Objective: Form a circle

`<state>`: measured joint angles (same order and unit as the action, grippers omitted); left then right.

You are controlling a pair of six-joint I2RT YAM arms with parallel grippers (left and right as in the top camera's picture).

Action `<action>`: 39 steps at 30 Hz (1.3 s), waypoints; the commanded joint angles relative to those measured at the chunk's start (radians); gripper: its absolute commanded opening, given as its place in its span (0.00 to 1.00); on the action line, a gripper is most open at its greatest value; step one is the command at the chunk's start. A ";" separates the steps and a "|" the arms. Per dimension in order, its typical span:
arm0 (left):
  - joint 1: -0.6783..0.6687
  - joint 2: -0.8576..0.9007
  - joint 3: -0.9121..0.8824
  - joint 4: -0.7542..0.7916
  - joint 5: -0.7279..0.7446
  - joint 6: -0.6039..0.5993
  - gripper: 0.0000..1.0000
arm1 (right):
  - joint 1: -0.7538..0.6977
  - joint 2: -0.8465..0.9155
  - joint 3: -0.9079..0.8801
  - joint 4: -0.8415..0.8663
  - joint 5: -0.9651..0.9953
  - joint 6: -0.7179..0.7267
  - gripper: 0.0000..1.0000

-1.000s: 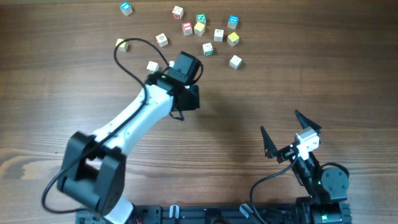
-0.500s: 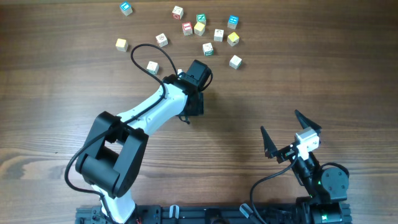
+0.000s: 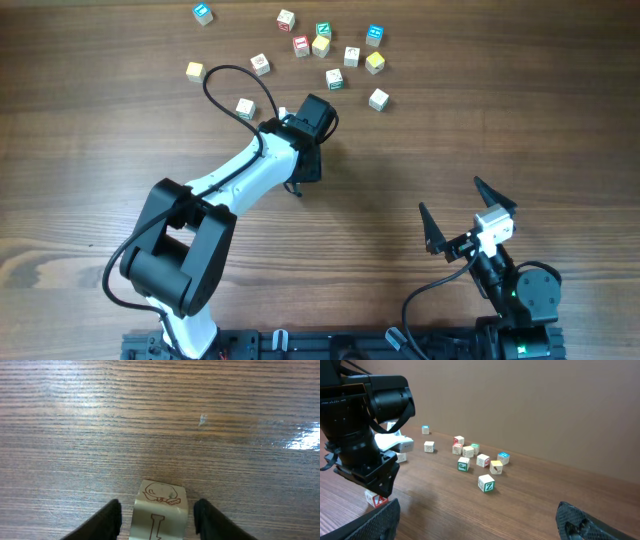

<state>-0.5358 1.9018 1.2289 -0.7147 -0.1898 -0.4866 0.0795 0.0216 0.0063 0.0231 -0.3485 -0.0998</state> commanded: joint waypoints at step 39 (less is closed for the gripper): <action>0.286 0.043 0.770 0.091 0.070 0.113 0.04 | 0.002 -0.005 -0.001 0.005 -0.009 -0.005 1.00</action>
<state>-0.2539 1.9099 1.9942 -0.6666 -0.1486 -0.4004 0.0795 0.0219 0.0063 0.0231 -0.3485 -0.0998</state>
